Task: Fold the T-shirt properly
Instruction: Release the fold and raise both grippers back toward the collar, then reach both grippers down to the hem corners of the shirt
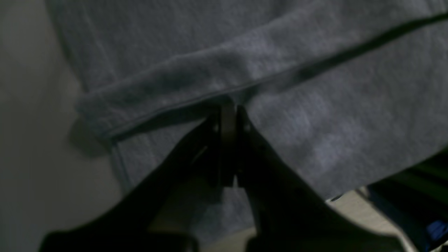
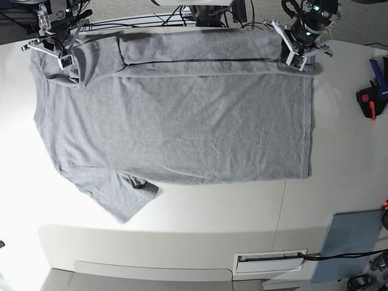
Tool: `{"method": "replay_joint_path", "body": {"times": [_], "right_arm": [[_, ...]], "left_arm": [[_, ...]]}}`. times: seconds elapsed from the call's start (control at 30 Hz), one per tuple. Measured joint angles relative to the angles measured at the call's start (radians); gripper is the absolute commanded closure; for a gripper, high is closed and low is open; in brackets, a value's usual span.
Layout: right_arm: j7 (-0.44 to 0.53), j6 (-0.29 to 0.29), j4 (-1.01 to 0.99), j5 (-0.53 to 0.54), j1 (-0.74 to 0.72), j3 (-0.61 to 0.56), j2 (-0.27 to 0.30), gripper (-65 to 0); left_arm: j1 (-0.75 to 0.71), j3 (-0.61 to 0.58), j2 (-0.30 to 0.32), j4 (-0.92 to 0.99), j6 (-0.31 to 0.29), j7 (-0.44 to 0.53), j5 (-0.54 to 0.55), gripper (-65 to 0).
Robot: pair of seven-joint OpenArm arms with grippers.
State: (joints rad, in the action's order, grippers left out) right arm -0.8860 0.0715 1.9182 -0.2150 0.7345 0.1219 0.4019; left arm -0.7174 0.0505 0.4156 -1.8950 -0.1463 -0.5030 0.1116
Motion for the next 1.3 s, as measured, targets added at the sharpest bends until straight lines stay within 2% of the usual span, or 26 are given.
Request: {"method": "replay_joint_path", "body": {"times": [0.1,0.2,0.3,0.4,0.43,0.53,0.63,0.7,0.77,0.93,1.03,1.17,1.3], "right_arm": [[0.024,-0.029,0.046,-0.010,0.000,0.000,0.031,0.0],[0.042,-0.098,0.099,-0.014,-0.012,0.000,0.054,0.0],[0.047,-0.106,0.137,-0.009,-0.030,0.000,0.084,0.0],[0.048,-0.108,0.149,-0.008,-0.074,0.000,0.102,0.0],[0.048,-0.108,0.150,-0.010,-0.091,0.000,0.106,-2.8],[0.053,-0.105,0.150,-0.008,-0.141,0.000,0.113,-18.1],[0.139,-0.106,0.150,0.021,-0.208,0.000,0.113,-28.8],[0.124,-0.106,0.148,0.122,-0.277,0.000,0.112,-29.1],[0.046,-0.106,0.129,0.226,-0.359,-0.001,0.110,-29.1],[0.038,-0.104,0.003,0.326,-0.547,-0.003,0.110,-29.1],[0.044,-0.020,-0.127,0.368,-0.656,-0.003,0.110,-29.0],[0.086,0.036,-0.319,0.406,-0.771,-0.003,0.108,-29.0],[-0.011,0.139,-0.438,0.479,-0.867,-0.003,0.108,-29.0]], "left_arm": [[-0.004,-0.005,0.009,-0.034,-0.001,-0.042,-0.022,0.0],[-0.005,-0.009,0.028,-0.075,-0.009,-0.095,-0.032,0.0],[0.026,0.005,0.028,-0.122,-0.015,-0.104,-0.047,-0.4],[0.082,0.034,0.027,-0.154,-0.011,-0.095,-0.043,-11.1],[0.097,0.043,0.028,-0.155,-0.011,-0.092,-0.045,-14.5],[0.152,0.064,0.028,-0.148,-0.011,-0.102,-0.014,-20.4],[0.241,0.074,0.027,-0.124,-0.017,-0.098,0.058,-23.2],[0.309,0.073,0.025,-0.082,-0.020,-0.100,0.102,-25.2],[0.387,0.073,0.025,-0.019,-0.020,-0.102,0.137,-26.0],[0.594,0.073,0.023,0.182,-0.044,-0.108,0.186,-26.0],[0.712,0.074,0.021,0.340,-0.036,-0.116,0.199,-26.0],[0.860,0.074,0.020,0.555,-0.039,-0.115,0.230,-26.0],[0.972,0.075,0.018,0.715,-0.084,-0.113,0.235,-26.0]]}}
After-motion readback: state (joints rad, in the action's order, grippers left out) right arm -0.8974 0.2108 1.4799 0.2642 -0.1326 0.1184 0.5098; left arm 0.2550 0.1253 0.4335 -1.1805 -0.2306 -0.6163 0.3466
